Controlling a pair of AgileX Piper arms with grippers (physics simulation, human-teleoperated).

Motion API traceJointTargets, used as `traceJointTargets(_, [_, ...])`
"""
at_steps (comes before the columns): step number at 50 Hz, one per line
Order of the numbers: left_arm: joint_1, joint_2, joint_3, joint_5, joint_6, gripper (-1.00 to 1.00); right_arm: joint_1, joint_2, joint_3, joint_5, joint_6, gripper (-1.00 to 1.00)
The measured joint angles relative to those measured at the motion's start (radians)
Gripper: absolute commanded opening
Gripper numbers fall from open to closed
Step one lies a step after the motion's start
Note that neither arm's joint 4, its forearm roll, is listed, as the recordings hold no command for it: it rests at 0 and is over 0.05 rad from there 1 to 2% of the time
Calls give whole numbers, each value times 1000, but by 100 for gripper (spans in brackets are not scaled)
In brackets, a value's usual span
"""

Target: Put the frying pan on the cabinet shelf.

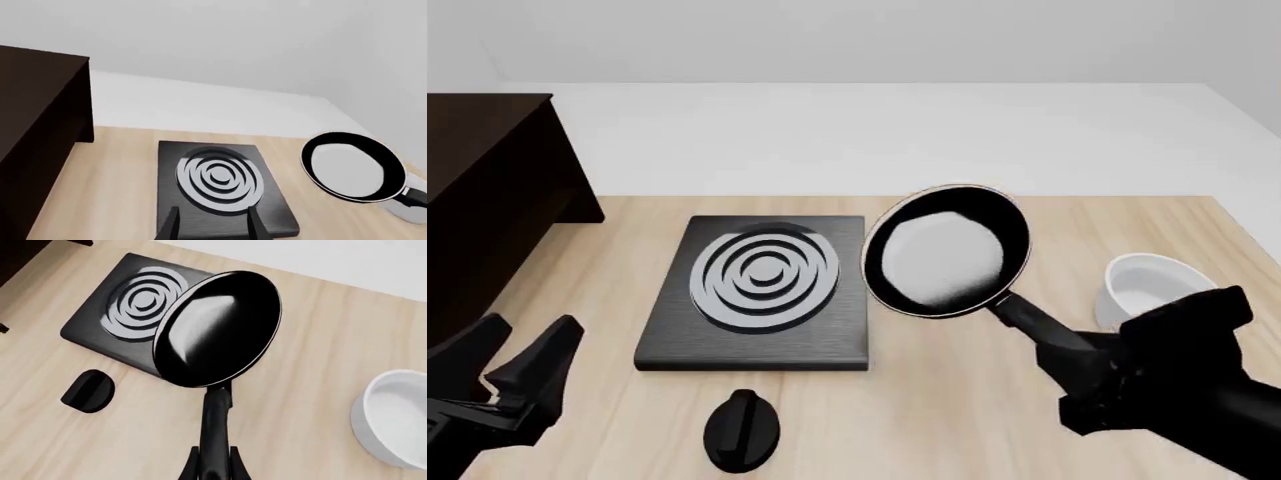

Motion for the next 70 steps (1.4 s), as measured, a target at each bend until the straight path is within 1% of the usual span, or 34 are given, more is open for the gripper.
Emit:
traceJointTargets(8, [-6, 3, -38, 31, -79, 100, 6, 25, -70, -16, -4, -100])
traceJointTargets(16, [-3, 31, -81, 51, -180, 100, 19, 71, -140, -35, -7, -100])
traceJointTargets(26, [-35, 63, -129, 72, -312, 100, 46, 144, -230, -56, -13, -100])
traceJointTargets(32, [-50, 77, -139, 67, -420, 100, 65, 193, -290, -65, -17, -100])
traceJointTargets(41, [-43, 113, -164, 53, -530, 100, 100, 271, -387, -80, -17, -100])
traceJointTargets(51, [-90, 165, -196, 40, -644, 100, 138, 355, -502, -85, -14, -100])
traceJointTargets(59, [-133, 188, -193, 18, -723, 100, 172, 422, -578, -89, -14, -100])
traceJointTargets(70, [-175, 200, -184, -5, -783, 100, 225, 512, -661, -106, -9, -100])
